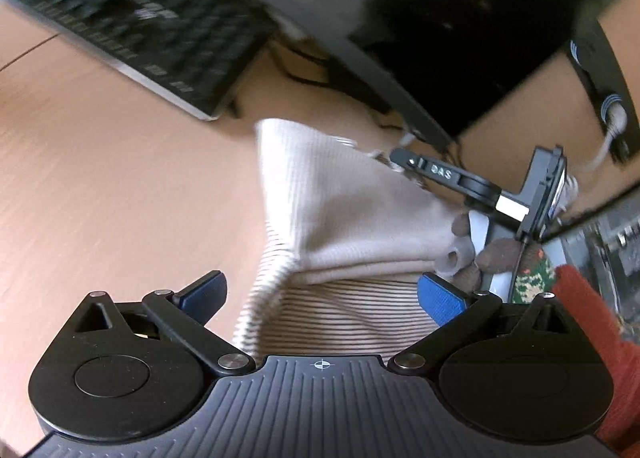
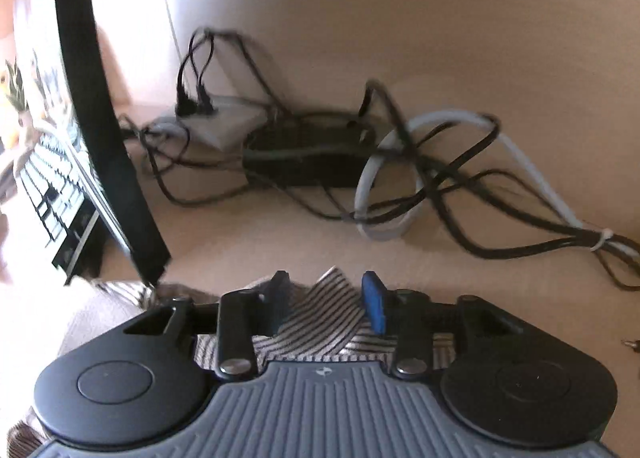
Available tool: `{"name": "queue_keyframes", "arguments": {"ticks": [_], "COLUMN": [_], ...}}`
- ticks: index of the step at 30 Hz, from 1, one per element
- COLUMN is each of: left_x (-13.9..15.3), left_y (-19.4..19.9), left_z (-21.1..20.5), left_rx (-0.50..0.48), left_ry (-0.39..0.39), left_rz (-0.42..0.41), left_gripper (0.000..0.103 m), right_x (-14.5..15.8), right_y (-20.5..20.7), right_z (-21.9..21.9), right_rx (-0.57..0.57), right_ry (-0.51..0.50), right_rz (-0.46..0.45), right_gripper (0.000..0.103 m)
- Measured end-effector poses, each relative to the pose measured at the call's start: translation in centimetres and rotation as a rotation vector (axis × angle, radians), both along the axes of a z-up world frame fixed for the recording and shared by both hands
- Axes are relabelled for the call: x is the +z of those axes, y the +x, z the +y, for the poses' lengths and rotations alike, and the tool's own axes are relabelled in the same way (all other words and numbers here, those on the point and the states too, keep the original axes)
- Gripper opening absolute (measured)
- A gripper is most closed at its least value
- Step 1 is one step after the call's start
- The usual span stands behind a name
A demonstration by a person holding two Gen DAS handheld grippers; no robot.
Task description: Fold clothes
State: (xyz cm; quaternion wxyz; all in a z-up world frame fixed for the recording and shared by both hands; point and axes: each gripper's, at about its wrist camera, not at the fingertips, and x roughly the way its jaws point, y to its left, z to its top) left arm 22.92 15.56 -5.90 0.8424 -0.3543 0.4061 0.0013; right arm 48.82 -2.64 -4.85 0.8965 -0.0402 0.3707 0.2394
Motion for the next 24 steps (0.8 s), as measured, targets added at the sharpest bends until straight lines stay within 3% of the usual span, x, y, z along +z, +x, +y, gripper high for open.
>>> {"name": "queue_keyframes", "arguments": {"ticks": [1,2,4,8,12,15,18,24], "left_x": [-0.2,-0.3,-0.5,-0.2,0.5,1.0,1.5,2.3], "left_y": [-0.2,-0.2,-0.3,-0.2,0.4,1.1,2.7,6.6], "left_z": [0.3,0.5,0.8,1.5,2.7,3.8,4.1,0.5], "left_rx": [0.013,0.02,0.032,0.024,0.008,0.004,-0.019,-0.176], "left_ry": [-0.009,-0.015,-0.028,-0.039,-0.04,-0.058,-0.081,-0.036], "left_rz": [0.008,0.014,0.024,0.019,-0.013,-0.035,-0.055,-0.099], "left_gripper": [0.103,0.103,0.103,0.103,0.103,0.103,0.103,0.103], "right_x": [0.0,-0.1,0.5,4.4,8.2,8.4,6.2,2.9], "right_y": [-0.1,-0.2,-0.7,-4.7,-12.6,-18.2,-22.2,-24.4], "right_z": [0.4,0.8,0.5,-1.7,-4.9,-6.8,-8.2,-8.3], "right_rx": [0.008,0.016,0.019,0.008,-0.004,-0.033,-0.083,-0.156], "right_ry": [-0.035,-0.071,-0.086,0.005,0.076,0.08,0.055,0.019], "right_rz": [-0.013,-0.026,-0.041,-0.102,-0.115,-0.047,0.049,0.14], "right_gripper": [0.032,0.011,0.008,0.006,0.005,0.003,0.003,0.003]}}
